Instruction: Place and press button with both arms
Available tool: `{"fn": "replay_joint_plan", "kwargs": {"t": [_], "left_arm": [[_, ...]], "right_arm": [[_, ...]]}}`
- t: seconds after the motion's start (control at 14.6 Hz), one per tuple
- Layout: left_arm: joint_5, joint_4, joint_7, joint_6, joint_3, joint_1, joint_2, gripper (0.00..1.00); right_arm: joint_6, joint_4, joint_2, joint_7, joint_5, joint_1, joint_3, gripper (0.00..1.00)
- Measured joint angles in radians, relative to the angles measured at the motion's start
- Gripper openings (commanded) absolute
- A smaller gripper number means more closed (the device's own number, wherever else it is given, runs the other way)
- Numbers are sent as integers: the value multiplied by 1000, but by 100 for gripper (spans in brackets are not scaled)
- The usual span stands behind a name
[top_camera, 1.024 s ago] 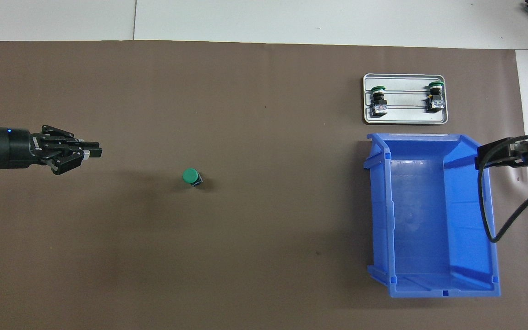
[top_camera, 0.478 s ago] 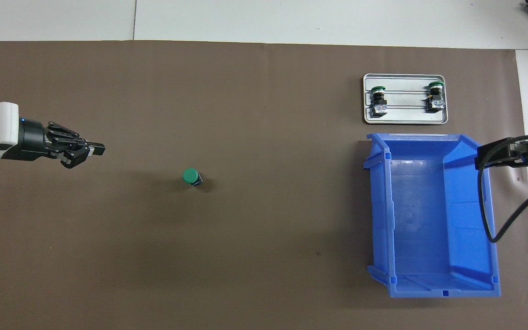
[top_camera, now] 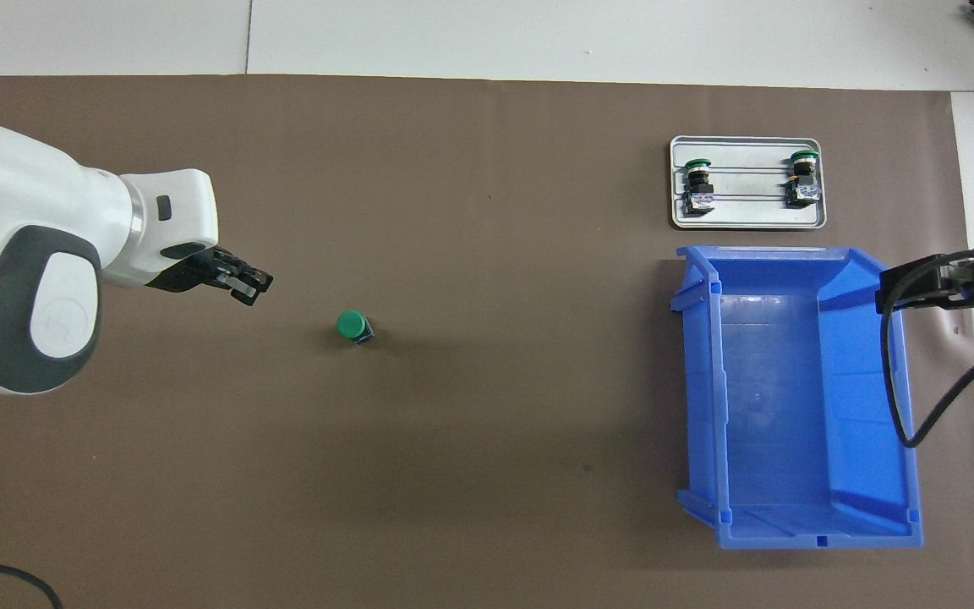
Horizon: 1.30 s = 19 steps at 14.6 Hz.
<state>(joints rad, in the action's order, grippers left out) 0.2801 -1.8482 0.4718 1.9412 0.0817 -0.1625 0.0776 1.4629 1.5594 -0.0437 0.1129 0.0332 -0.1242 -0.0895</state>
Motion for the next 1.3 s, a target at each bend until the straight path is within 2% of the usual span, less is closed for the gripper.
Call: {"fn": "replay_joint_plan", "kwargs": {"t": [0.2,0.34,0.55,0.82,1.3], "left_arm": [[-99,-7,-194,34,0,-92,13,0],[-125,-49,-278,103,1,-148,20,0],[-139,-113,-307,170,0,-172,50,0],[-198,-121,-325,216,0,-176,132,0],[-230,-103,-341,195,-5,-195,133,0]], "right_arm": [[0,0,0,0,0,0,0,100],[0,0,0,0,0,0,0,100],[0,0,0,0,0,0,0,100],[13,1,0,0,0,0,0,100],[17,5,0,0,0,0,0,100]]}}
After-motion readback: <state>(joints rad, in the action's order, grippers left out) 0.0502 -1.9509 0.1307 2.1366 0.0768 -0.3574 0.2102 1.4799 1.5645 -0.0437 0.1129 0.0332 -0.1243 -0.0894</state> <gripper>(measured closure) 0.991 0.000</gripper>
